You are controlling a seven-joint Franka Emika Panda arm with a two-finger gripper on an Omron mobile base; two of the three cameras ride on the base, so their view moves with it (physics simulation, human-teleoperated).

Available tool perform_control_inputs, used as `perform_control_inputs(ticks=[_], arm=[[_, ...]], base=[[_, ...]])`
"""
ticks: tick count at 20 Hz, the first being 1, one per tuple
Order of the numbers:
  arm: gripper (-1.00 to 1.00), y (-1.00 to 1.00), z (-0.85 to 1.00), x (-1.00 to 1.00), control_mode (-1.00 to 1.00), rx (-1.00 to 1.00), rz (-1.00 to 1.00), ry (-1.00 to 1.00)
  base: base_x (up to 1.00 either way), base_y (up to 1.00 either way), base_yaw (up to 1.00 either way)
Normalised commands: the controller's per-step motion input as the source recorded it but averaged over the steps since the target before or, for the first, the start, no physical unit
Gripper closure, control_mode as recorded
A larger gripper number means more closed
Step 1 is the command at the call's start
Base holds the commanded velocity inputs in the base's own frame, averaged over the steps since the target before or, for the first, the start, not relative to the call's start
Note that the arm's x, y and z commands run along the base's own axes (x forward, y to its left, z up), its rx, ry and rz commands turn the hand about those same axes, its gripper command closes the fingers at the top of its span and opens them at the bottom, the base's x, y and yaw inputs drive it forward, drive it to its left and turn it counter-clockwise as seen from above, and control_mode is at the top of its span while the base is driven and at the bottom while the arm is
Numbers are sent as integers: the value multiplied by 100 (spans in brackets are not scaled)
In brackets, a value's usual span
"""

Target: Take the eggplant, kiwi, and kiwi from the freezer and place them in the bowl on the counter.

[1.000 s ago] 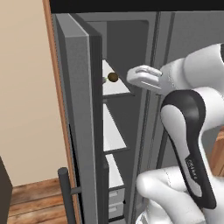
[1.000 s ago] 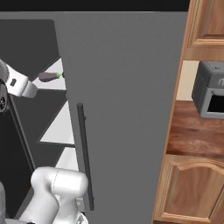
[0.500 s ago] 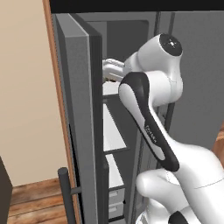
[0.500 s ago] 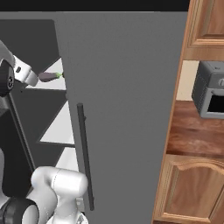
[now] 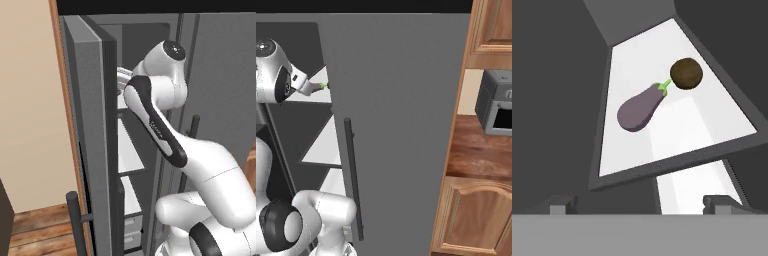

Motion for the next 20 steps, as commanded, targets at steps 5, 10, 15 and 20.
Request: perform_control_inputs(ticks=[5,10,15,20], arm=[[-100,18,-10,65,-100,-4,0,0],[-100,22,-30,61,-100,-9,0,0],[-100,12,-23,56,-100,-2,0,3],[-100,14,-18,60,-100,-2,0,3]], base=[[0,0,0],[0,0,0],[0,0,0],[0,0,0]])
